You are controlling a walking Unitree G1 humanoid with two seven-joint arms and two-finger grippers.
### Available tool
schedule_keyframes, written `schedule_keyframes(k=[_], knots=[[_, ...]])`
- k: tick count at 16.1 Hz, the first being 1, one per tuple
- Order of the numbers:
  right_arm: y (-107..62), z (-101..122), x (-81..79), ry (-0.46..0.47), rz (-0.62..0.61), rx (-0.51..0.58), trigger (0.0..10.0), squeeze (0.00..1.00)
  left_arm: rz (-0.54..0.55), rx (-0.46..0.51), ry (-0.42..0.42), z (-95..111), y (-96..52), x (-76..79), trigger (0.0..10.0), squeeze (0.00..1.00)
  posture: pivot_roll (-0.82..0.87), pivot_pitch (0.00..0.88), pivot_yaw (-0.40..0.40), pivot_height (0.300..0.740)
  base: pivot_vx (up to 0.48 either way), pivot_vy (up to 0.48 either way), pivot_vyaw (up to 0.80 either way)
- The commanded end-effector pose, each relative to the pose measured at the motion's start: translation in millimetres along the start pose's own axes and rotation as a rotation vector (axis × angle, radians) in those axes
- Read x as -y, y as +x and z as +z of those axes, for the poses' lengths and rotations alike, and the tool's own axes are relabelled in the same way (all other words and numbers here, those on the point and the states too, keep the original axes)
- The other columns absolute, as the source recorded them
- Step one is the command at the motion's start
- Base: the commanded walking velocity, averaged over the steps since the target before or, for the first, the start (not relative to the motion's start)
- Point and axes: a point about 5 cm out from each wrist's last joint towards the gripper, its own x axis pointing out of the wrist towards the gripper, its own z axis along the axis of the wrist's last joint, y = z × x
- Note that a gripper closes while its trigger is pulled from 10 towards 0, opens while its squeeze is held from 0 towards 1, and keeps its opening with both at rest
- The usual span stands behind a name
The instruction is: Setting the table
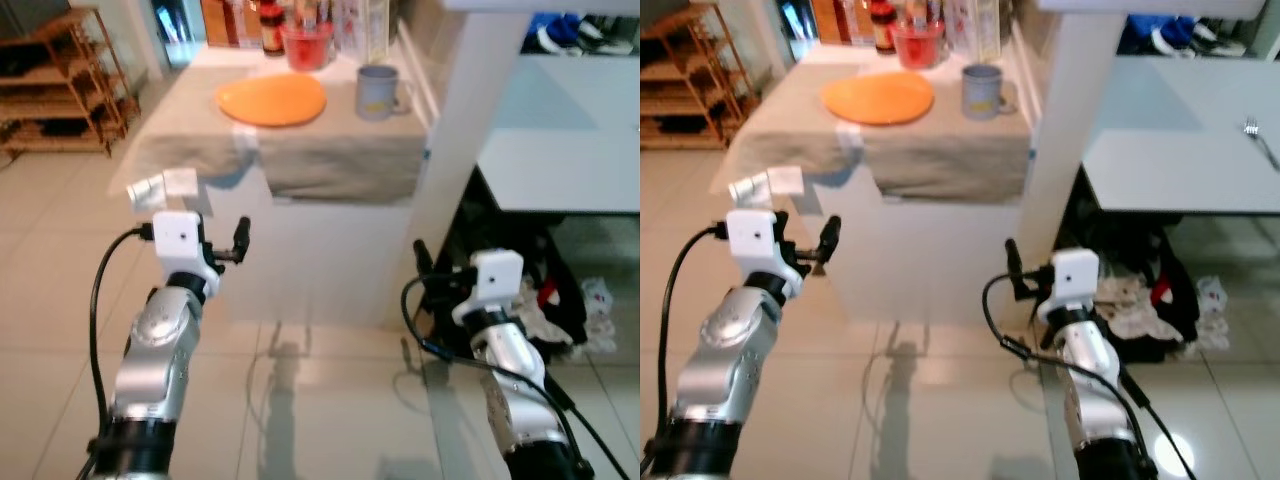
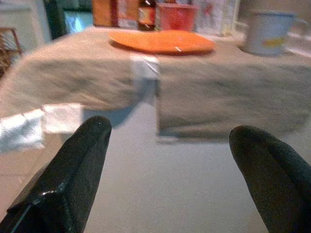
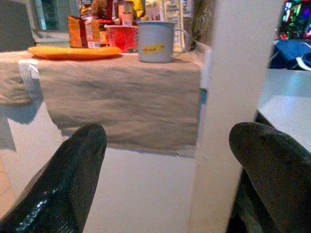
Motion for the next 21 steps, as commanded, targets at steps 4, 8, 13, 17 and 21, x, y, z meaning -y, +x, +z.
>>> schedule_keyframes(k=[4, 8, 13, 17, 21], knots=[[3.1, 2.7, -9.4, 0.008, 0.023, 0.019, 10.0, 0.00, 0.007, -0.004, 0.058, 2.9, 0.7, -8.4, 10.0, 0.00, -0.06, 0.000, 0.041, 0.736, 0.465, 0.000, 0.00], [3.0, 1.6, -10.0, 0.009, 0.024, 0.015, 10.0, 0.00, -0.006, -0.001, 0.073, 5.4, 3.3, -7.2, 10.0, 0.00, -0.06, 0.000, 0.042, 0.736, 0.480, 0.000, 0.00], [2.5, 1.4, -9.6, 0.006, 0.022, 0.014, 10.0, 0.00, -0.014, -0.001, 0.106, 7.2, 4.6, -5.2, 10.0, 0.00, -0.06, 0.000, 0.043, 0.736, 0.480, 0.000, 0.00], [4.3, -4.6, -9.8, -0.041, 0.009, -0.051, 10.0, 0.00, -0.005, -0.004, 0.091, 6.2, 5.1, -4.5, 10.0, 1.00, -0.06, 0.000, 0.047, 0.736, 0.080, 0.000, 0.00], [4.1, -4.9, -9.1, -0.047, 0.002, -0.060, 10.0, 0.00, 0.006, -0.011, 0.095, 6.2, 6.6, -6.4, 10.0, 1.00, -0.06, 0.000, 0.046, 0.736, 0.000, 0.000, 0.00]])
